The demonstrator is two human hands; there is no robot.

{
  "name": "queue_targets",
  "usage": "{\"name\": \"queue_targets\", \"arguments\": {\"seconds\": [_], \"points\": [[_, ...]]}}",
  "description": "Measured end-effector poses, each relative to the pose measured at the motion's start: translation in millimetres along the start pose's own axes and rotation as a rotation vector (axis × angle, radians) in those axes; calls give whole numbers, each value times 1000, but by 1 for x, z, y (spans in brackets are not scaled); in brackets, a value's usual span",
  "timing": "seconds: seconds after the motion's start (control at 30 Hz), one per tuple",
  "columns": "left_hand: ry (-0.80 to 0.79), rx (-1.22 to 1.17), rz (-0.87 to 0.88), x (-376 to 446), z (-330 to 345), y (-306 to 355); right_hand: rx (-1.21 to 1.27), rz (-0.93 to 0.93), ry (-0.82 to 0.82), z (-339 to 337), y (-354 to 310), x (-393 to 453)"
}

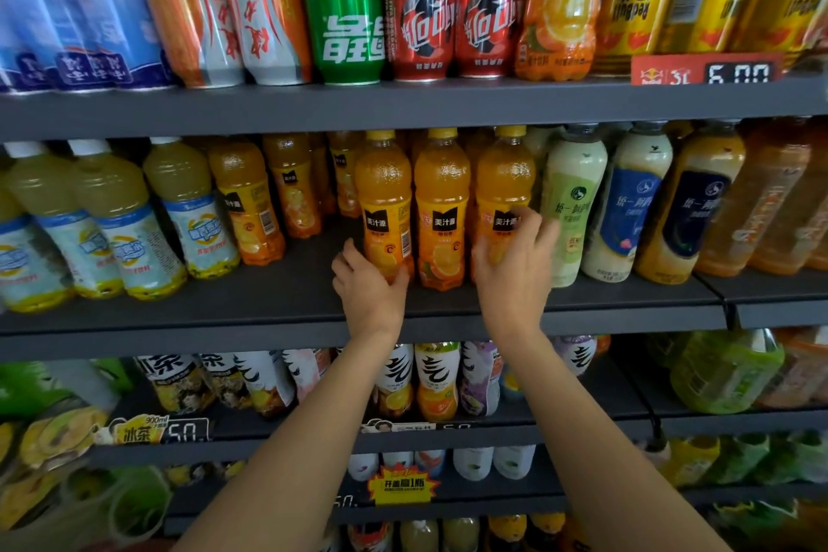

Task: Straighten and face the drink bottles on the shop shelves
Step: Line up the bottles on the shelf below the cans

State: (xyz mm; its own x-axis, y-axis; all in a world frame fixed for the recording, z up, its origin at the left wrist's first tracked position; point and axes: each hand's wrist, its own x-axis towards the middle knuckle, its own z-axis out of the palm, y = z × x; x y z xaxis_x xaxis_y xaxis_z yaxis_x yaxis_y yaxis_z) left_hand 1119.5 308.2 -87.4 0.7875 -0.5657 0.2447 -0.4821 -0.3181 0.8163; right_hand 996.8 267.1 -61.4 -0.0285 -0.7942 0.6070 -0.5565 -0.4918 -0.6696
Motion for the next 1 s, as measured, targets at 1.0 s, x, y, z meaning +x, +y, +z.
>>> {"name": "queue_targets", "arguments": {"seconds": [1.0], "points": [[-168,13,312,137,-141,-114,191,334,-508,247,-154,4]]}}
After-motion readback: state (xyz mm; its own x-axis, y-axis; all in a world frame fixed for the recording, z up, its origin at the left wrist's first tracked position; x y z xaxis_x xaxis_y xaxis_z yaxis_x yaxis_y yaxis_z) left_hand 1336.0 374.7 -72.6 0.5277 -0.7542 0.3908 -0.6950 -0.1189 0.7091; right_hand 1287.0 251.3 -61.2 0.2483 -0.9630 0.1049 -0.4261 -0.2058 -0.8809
